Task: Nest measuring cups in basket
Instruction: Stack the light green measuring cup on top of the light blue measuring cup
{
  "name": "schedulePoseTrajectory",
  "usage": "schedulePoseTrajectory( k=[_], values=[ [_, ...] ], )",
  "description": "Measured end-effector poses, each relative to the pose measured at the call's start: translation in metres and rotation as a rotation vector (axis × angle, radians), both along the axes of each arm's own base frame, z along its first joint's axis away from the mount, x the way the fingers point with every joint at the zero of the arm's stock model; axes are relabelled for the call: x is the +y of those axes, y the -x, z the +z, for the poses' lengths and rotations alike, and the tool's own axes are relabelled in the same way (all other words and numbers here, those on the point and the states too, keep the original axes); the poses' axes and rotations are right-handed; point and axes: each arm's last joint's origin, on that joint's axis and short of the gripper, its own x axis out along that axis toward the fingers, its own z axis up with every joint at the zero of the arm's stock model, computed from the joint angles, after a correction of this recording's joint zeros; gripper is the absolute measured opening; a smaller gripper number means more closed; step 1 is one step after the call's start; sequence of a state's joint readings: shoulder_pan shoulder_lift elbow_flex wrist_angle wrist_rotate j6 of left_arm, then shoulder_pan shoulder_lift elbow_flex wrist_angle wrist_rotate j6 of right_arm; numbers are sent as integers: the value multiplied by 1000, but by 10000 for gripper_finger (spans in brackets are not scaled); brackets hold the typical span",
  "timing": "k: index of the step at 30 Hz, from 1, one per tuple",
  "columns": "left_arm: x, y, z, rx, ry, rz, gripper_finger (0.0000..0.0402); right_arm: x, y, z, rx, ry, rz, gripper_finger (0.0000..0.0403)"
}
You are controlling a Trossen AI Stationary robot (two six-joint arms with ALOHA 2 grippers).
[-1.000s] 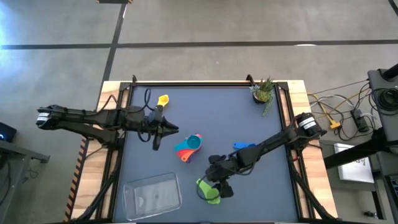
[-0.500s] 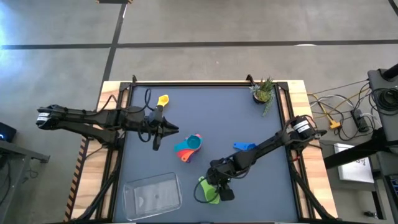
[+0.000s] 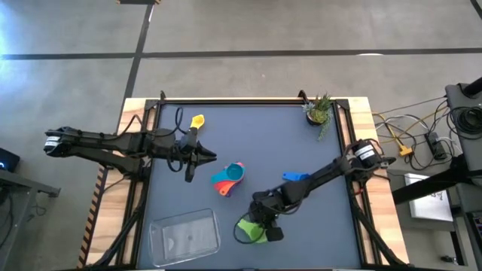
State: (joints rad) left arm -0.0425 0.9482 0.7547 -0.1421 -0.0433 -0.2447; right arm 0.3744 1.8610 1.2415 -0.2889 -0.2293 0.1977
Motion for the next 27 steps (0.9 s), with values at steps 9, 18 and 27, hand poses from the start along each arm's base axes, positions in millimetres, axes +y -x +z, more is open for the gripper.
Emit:
schedulePoseTrajectory(
  k=[9, 18, 27],
  values=[
    [0, 0, 0, 4, 0, 0, 38, -12, -6, 27, -3, 226, 38, 9],
    [0, 1, -3, 35, -22, -9, 38, -37, -1, 77, -196, 368, 229, 9],
    [0, 11, 3, 15, -55, -22, 38, -108, -12, 108, -410, 495, 275, 9]
  ],
)
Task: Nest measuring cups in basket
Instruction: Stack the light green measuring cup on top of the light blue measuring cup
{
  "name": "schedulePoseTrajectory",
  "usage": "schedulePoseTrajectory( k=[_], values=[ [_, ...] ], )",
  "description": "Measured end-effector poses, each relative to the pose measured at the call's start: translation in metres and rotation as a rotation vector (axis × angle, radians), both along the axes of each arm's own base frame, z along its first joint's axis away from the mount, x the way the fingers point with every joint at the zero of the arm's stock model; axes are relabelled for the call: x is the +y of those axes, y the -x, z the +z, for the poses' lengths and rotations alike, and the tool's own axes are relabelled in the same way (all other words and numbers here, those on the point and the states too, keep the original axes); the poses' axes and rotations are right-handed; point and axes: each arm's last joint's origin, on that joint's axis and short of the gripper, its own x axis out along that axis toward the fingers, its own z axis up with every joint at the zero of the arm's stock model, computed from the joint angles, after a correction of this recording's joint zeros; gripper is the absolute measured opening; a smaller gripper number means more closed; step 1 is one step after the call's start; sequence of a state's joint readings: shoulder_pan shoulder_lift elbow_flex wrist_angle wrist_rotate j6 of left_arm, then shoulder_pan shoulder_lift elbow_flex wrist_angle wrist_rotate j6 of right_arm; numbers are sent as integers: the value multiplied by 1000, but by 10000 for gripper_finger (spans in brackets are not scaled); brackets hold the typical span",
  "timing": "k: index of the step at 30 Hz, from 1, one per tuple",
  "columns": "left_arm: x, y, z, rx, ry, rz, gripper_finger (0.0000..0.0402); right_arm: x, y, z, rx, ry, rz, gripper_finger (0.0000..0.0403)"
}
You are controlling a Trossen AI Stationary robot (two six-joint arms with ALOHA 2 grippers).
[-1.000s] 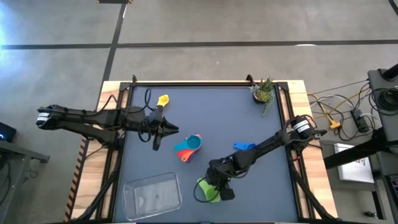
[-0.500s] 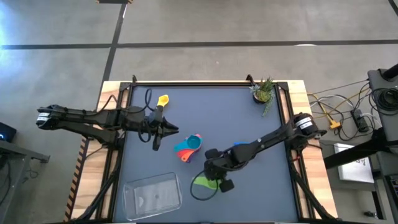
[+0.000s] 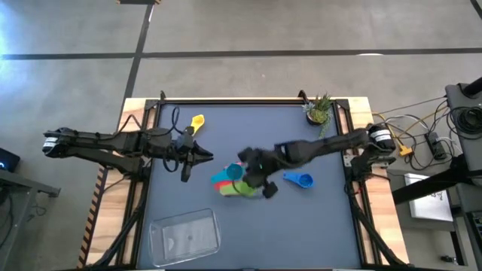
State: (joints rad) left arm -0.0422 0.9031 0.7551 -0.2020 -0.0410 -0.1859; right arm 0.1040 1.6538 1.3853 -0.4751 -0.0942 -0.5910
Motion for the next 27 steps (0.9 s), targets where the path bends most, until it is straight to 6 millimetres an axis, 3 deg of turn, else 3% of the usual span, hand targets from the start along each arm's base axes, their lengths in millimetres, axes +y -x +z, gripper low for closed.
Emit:
schedulePoseTrajectory(
  k=[6, 11, 27],
  values=[
    [1, 9, 8, -44, -17, -6, 38, -51, -12, -9, -47, -5, 55, 9],
    [1, 14, 10, -54, -32, -10, 38, -76, -18, -14, -109, -48, 120, 9],
    [1, 14, 7, -19, -62, -19, 38, -89, -31, -41, -124, -13, 228, 8]
  ],
)
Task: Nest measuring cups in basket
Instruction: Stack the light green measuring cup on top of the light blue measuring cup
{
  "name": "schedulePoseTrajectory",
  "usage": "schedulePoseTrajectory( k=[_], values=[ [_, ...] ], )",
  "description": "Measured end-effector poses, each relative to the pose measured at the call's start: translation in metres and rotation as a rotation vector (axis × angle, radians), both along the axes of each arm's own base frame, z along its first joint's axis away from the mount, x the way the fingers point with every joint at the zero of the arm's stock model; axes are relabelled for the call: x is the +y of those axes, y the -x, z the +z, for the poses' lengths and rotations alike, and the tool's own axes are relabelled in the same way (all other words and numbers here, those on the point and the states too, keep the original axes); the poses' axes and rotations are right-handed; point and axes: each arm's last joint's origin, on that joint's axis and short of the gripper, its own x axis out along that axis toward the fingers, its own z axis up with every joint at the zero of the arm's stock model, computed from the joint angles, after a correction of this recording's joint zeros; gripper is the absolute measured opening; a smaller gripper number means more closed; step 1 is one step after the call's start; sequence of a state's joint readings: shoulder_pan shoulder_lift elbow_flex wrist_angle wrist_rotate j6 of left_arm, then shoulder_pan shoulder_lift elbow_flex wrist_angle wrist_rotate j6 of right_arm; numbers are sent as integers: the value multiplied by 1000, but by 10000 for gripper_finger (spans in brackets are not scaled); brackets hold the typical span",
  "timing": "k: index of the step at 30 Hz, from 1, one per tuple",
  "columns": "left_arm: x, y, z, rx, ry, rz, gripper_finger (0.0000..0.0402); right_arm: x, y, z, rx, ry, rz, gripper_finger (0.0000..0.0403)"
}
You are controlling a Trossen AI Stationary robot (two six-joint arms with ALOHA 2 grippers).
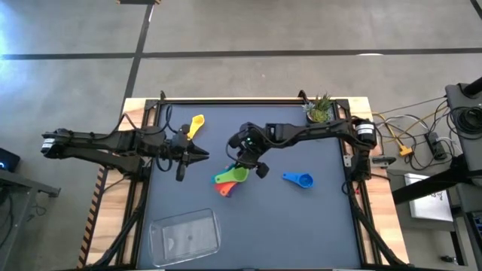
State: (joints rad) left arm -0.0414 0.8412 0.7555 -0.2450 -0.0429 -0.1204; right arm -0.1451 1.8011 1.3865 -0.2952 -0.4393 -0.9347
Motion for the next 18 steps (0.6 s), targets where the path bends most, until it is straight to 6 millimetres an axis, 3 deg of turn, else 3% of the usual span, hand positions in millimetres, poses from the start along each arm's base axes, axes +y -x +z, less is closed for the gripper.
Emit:
schedulePoseTrajectory(
  k=[18],
  values=[
    [0, -1, -1, 1, 0, 0, 38, -4, -4, -4, -34, 36, 25, 10]
  ],
)
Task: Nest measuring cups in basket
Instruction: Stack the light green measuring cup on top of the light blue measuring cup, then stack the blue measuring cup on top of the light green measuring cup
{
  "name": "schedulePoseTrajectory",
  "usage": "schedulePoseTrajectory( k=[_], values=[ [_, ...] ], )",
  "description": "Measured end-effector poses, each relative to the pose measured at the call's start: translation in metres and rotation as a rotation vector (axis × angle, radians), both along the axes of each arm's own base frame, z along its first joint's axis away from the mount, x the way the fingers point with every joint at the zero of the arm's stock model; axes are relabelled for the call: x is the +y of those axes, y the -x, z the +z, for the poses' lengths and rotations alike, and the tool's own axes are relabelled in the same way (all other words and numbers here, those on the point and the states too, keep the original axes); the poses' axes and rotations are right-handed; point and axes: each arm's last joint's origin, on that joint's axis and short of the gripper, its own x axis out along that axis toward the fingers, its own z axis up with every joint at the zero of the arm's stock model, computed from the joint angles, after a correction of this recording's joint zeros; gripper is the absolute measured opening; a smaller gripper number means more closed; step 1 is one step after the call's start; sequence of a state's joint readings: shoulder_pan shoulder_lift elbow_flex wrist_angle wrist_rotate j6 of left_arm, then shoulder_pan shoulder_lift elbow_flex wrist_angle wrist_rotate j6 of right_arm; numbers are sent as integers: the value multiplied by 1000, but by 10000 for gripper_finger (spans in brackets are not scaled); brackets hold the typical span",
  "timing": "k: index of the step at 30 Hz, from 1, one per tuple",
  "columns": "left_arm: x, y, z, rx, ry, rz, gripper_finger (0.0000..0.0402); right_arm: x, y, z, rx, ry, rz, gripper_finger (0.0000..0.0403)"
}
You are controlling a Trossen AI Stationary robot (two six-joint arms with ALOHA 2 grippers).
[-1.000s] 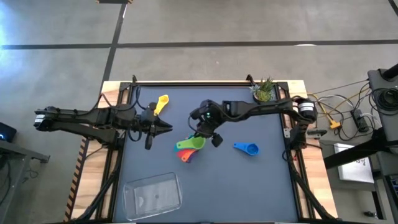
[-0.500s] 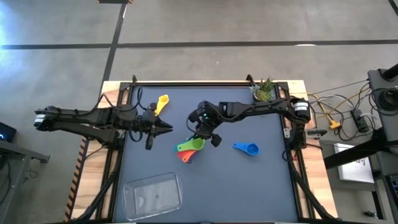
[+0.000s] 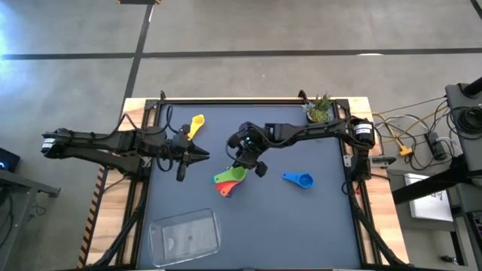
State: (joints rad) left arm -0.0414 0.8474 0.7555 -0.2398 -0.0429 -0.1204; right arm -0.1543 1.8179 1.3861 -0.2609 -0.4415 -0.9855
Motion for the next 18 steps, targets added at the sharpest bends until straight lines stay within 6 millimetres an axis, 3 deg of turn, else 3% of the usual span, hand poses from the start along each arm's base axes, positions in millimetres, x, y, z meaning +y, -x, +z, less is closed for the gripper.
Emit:
schedulePoseTrajectory(
  k=[12, 18],
  values=[
    [0, 0, -1, 6, 15, 5, 38, -1, 0, 0, 16, 5, -74, 84],
    [0, 2, -6, 60, 46, 19, 38, -1, 9, 17, 55, -91, -197, 108]
  ],
)
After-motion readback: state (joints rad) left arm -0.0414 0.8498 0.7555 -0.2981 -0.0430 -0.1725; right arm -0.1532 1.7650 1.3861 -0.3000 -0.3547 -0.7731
